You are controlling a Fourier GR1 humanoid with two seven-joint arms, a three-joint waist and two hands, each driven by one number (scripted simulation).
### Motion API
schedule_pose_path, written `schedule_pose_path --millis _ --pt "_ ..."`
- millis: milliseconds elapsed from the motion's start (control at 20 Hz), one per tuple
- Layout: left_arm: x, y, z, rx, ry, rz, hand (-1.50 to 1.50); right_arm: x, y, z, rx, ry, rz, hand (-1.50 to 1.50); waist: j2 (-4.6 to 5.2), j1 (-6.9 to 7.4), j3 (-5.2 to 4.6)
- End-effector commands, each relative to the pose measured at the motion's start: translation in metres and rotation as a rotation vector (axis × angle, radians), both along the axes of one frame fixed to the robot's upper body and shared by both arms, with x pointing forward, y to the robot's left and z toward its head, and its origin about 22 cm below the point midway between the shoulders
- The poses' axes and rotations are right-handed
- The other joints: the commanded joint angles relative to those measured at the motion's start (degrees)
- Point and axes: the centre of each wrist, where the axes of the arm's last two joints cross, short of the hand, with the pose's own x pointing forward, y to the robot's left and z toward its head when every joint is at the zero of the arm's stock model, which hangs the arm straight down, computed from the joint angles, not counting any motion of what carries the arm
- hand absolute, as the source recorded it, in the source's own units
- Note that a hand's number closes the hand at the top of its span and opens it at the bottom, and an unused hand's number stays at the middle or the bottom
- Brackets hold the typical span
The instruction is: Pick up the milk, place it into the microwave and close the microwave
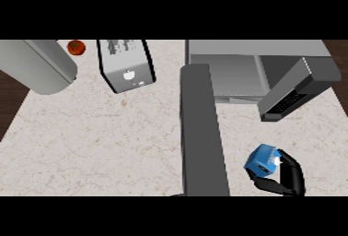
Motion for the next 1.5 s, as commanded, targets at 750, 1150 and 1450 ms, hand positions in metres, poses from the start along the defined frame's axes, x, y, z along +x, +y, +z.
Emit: schedule_pose_path --millis 750,1150,1450 --pt "0.000 0.001 0.012 -0.010 -0.021 -0.043 -1.50 0.130 0.041 0.062 -0.062 -0.118 0.233 1.50 0.56 1.17 0.54" --pt "0.010 0.015 0.015 -0.008 -0.003 -0.042 -1.50 0.180 0.051 0.110 -0.124 -0.079 0.217 1.50 0.71 1.17 0.50" --pt "0.024 0.009 0.002 -0.013 -0.036 -0.081 -1.50 0.200 0.035 0.140 -0.138 -0.070 0.184 1.50 1.54 2.78 0.58"
